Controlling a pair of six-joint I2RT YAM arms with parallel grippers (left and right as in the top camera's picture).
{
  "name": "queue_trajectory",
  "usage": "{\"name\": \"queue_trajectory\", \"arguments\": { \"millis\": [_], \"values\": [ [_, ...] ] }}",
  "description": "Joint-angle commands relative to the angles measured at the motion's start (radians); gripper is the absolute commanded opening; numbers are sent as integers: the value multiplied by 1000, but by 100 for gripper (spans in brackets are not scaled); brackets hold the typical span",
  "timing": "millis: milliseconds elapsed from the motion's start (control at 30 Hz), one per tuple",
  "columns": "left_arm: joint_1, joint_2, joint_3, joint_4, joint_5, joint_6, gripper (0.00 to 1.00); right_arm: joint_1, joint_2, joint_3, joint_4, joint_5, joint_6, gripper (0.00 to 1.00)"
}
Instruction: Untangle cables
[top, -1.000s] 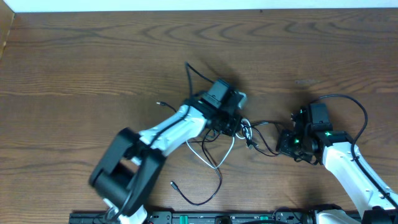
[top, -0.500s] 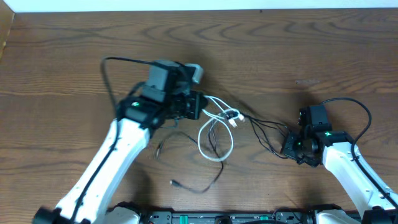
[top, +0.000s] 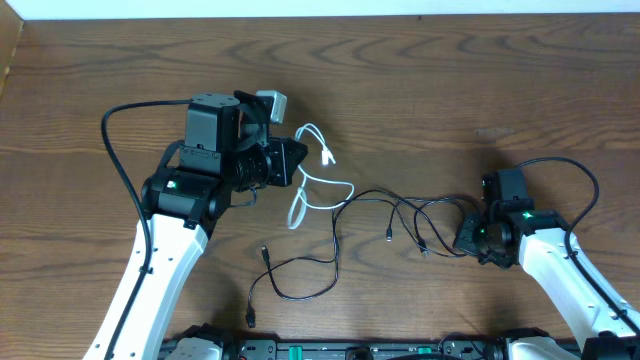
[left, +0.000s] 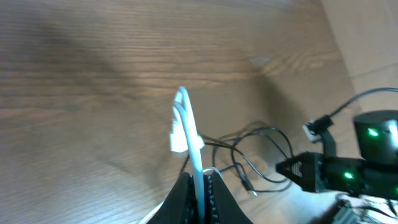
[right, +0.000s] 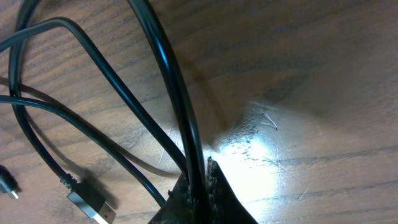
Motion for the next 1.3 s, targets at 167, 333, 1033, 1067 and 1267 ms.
{"name": "queue_trajectory", "arguments": {
  "millis": [167, 333, 1033, 1067, 1267],
  "values": [
    [-17, 11, 9, -10, 72, 6, 8, -4, 1, -2, 45, -46, 10, 1],
    [-64, 31, 9, -21, 72, 6, 8, -4, 1, -2, 123, -136, -37, 1],
    [-240, 41, 9, -21, 57, 34, 8, -4, 1, -2, 279, -251, -98, 62],
    [-244, 41, 9, -21, 57, 37, 8, -4, 1, -2, 267, -241, -97, 62],
    [-271, 42, 9, -21, 57, 44, 8, -4, 1, -2, 253, -309, -137, 64]
  ]
}}
